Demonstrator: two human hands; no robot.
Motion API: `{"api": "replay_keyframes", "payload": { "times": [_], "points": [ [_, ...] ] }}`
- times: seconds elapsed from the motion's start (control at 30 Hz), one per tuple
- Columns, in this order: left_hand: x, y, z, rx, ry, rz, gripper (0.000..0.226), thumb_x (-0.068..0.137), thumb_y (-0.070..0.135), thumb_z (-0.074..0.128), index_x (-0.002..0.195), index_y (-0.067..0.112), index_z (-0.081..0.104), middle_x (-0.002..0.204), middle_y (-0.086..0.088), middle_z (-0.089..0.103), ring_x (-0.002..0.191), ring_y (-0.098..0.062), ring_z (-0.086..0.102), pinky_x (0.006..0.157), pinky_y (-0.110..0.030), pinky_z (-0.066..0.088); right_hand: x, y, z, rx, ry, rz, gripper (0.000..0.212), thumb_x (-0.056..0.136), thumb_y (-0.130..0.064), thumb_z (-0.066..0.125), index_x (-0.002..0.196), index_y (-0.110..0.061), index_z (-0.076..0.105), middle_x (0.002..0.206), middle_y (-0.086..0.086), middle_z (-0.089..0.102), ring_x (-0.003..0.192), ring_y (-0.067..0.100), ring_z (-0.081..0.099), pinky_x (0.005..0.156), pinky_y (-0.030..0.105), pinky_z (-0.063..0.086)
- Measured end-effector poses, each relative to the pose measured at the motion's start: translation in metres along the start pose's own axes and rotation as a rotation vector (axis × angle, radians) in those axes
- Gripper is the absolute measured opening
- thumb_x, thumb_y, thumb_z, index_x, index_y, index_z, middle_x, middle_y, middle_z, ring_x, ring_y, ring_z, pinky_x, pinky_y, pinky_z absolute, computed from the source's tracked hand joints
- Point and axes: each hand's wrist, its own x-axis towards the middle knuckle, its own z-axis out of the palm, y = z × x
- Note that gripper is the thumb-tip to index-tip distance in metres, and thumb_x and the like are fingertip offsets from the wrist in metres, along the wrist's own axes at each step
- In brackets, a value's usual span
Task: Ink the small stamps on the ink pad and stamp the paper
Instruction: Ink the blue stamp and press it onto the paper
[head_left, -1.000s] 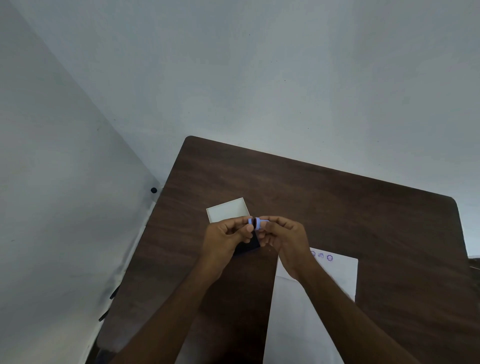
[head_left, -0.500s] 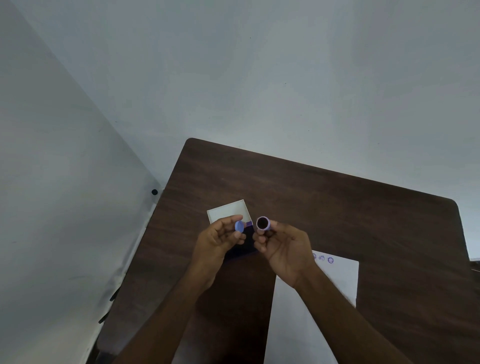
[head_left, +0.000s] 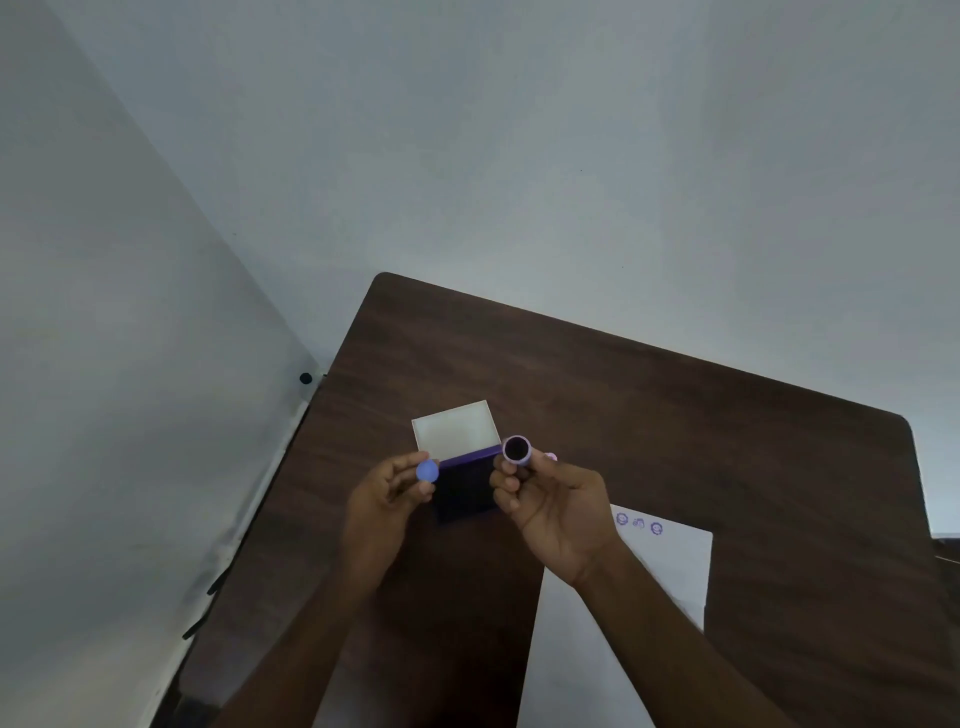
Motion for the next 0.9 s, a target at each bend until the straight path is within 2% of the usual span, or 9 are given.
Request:
{"api": "replay_keyframes", "payload": {
  "times": [0.1,0.23,0.33,0.47,0.57,0.77,0.83,0.9],
  "points": [
    [0.003,-0.029,-0.011,0.203,0.074,-0.041,0.03,0.087,0.019,0.069,0.115,0.028,0.061,0.105,0.014,0.065,0.086,0.013,0.057,0.068,-0.002,0.041,0.001,0.006,0.001,0.009,-0.005,0.03,0.021,0.087,-0.013,0.056,0.104,-0.002,0.059,0.087,0.013,0.056,0.073,0.019,0.049,0.064,0.03,0.048],
    [0.003,-0.053,-0.016,0.298,0.089,0.033,0.028,0.087,0.024,0.069,0.115,0.025,0.065,0.108,0.013,0.065,0.099,-0.001,0.058,0.081,-0.009,0.038,0.004,0.011,0.003,-0.008,-0.021,0.066,0.021,0.085,-0.013,0.059,0.104,-0.002,0.06,0.086,0.013,0.056,0.072,0.018,0.049,0.062,0.029,0.045],
    [0.005,-0.061,-0.013,0.401,0.137,0.117,0.028,0.082,0.026,0.074,0.11,0.025,0.069,0.108,0.008,0.066,0.105,-0.01,0.055,0.087,-0.019,0.035,0.006,0.014,0.006,-0.016,-0.046,0.089,0.022,0.085,-0.014,0.058,0.105,-0.003,0.061,0.086,0.012,0.056,0.072,0.017,0.049,0.061,0.028,0.044],
    [0.008,-0.069,-0.009,0.593,0.249,0.09,0.032,0.078,0.027,0.078,0.109,0.025,0.071,0.108,-0.004,0.058,0.101,-0.018,0.044,0.081,-0.028,0.034,0.007,0.014,0.01,-0.028,-0.067,0.112,0.022,0.088,-0.014,0.055,0.105,-0.004,0.062,0.086,0.011,0.056,0.072,0.016,0.05,0.062,0.028,0.043],
    [0.009,-0.071,-0.01,0.606,0.262,0.07,0.033,0.08,0.027,0.076,0.112,0.027,0.07,0.102,-0.002,0.055,0.095,-0.012,0.037,0.076,-0.027,0.035,0.008,0.014,0.012,-0.032,-0.065,0.108,0.02,0.089,-0.014,0.053,0.105,-0.003,0.061,0.087,0.011,0.056,0.072,0.016,0.049,0.062,0.028,0.044],
    [0.008,-0.052,-0.009,0.57,0.182,0.038,0.042,0.08,0.03,0.076,0.12,0.032,0.065,0.105,0.002,0.055,0.1,-0.015,0.045,0.078,-0.025,0.035,0.01,0.015,0.015,-0.009,-0.081,0.137,0.018,0.091,-0.015,0.052,0.104,-0.005,0.06,0.086,0.01,0.055,0.072,0.016,0.049,0.062,0.027,0.043],
    [0.005,-0.03,-0.007,0.456,0.128,0.114,0.036,0.081,0.034,0.073,0.116,0.031,0.066,0.101,0.009,0.057,0.098,-0.014,0.054,0.077,-0.019,0.038,0.01,0.016,0.016,0.004,-0.086,0.157,0.018,0.092,-0.015,0.049,0.103,-0.005,0.059,0.086,0.009,0.054,0.072,0.016,0.047,0.063,0.027,0.042],
    [-0.004,-0.002,-0.003,0.29,0.104,0.236,0.032,0.079,0.05,0.066,0.109,0.04,0.063,0.097,0.023,0.059,0.096,-0.003,0.06,0.079,-0.019,0.045,0.01,0.017,0.016,0.012,-0.082,0.166,0.016,0.093,-0.015,0.05,0.103,-0.004,0.057,0.086,0.01,0.052,0.072,0.016,0.045,0.064,0.027,0.04]
  ]
}}
